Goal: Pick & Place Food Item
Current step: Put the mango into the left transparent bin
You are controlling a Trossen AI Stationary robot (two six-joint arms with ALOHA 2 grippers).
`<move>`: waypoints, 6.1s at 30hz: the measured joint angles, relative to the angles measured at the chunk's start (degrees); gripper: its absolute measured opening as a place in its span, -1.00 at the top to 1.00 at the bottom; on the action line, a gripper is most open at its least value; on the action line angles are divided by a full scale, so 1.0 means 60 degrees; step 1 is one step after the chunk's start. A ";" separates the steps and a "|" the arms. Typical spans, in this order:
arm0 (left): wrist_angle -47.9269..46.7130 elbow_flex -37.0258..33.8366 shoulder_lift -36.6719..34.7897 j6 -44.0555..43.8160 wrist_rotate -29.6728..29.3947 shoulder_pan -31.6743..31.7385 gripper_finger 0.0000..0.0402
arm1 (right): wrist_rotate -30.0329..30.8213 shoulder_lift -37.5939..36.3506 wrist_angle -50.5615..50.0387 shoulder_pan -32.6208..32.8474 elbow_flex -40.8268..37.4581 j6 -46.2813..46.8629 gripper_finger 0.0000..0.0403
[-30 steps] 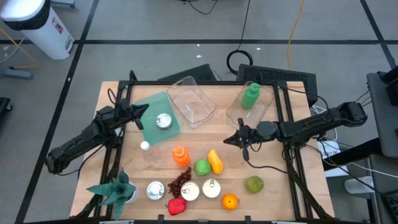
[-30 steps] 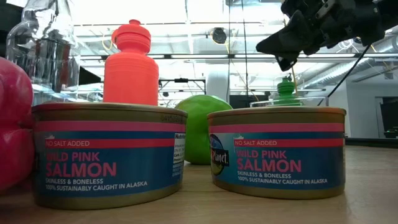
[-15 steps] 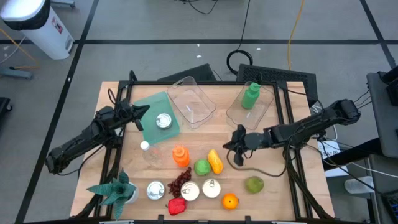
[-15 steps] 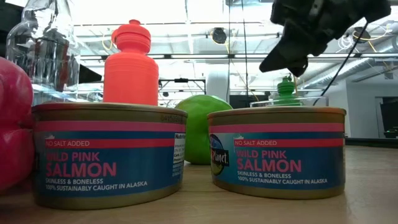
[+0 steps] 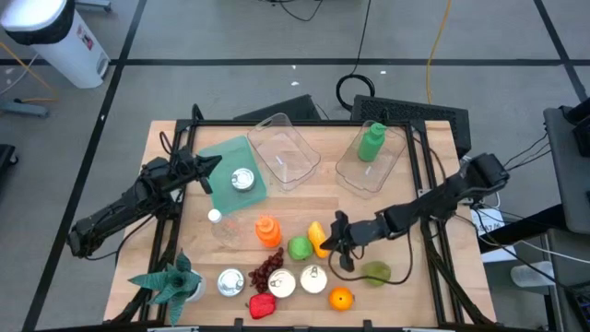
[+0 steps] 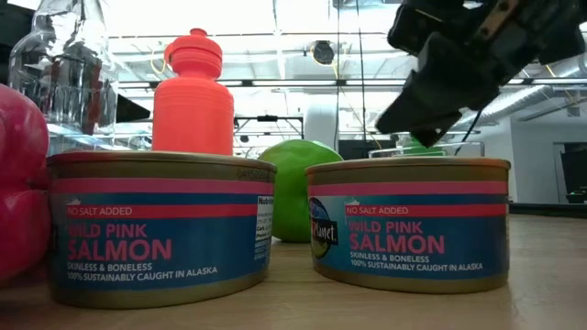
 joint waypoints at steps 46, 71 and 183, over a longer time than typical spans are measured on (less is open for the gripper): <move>-0.0105 0.0000 0.0000 0.0159 -0.0006 0.0004 0.93 | 0.1557 -0.0629 -0.7075 -0.0924 0.4046 -0.1065 0.11; -0.0199 0.0004 0.0004 0.0162 -0.0004 0.0004 0.93 | -0.0254 0.2549 -1.0430 -0.2101 0.6491 0.0655 -0.76; -0.0217 0.0004 0.0004 -0.0045 0.0004 0.0004 0.93 | 0.1163 0.0709 -0.8723 -0.0346 0.2991 0.4091 -0.63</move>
